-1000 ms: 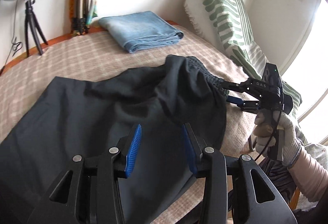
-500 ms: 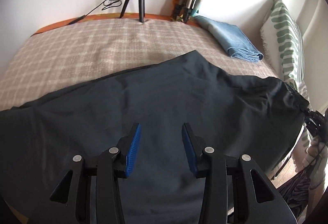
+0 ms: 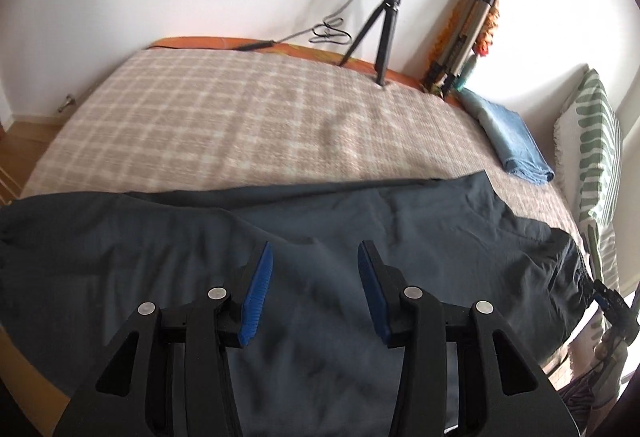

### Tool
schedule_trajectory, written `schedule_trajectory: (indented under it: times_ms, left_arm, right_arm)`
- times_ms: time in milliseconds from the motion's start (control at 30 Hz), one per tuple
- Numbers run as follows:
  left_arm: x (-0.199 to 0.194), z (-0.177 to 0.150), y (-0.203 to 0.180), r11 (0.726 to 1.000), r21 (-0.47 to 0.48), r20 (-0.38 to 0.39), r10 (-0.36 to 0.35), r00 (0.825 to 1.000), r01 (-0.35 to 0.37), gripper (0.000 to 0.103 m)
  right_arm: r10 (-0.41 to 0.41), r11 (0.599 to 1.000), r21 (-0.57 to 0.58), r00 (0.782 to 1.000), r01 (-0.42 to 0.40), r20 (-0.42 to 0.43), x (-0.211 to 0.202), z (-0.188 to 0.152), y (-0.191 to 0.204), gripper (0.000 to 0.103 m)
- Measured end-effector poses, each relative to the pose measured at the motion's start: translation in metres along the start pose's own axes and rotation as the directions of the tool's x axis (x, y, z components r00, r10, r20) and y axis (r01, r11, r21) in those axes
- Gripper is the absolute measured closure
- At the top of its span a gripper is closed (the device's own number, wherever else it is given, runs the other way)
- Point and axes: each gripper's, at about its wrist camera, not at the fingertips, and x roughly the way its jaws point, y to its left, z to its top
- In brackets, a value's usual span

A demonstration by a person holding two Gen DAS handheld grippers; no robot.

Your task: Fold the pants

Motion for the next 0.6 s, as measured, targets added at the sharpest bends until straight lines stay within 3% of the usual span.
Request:
schedule_trajectory:
  times_ms: [167, 300, 433, 600]
  left_arm:
    - [-0.054, 0.032, 0.071, 0.994, -0.095, 0.087, 0.063, 0.994, -0.055, 0.057]
    - [-0.097, 0.045, 0.135, 0.975, -0.184, 0.141, 0.153, 0.978, -0.126, 0.052]
    - [-0.119, 0.030, 0.197, 0.938, -0.272, 0.137, 0.260, 0.956, -0.216, 0.052]
    - [-0.123, -0.011, 0.265, 0.882, -0.401, 0.088, 0.307, 0.947, -0.249, 0.052]
  right_arm:
    - [-0.028, 0.996, -0.087, 0.997, 0.034, 0.069, -0.021, 0.012, 0.030, 0.037]
    - [0.085, 0.991, -0.106, 0.995, -0.079, 0.049, -0.026, 0.020, 0.054, 0.031]
    - [0.168, 0.968, -0.191, 0.986, -0.161, 0.020, -0.025, 0.022, 0.099, 0.031]
    - [0.267, 0.911, -0.316, 0.963, -0.264, -0.036, -0.017, 0.021, 0.167, 0.031]
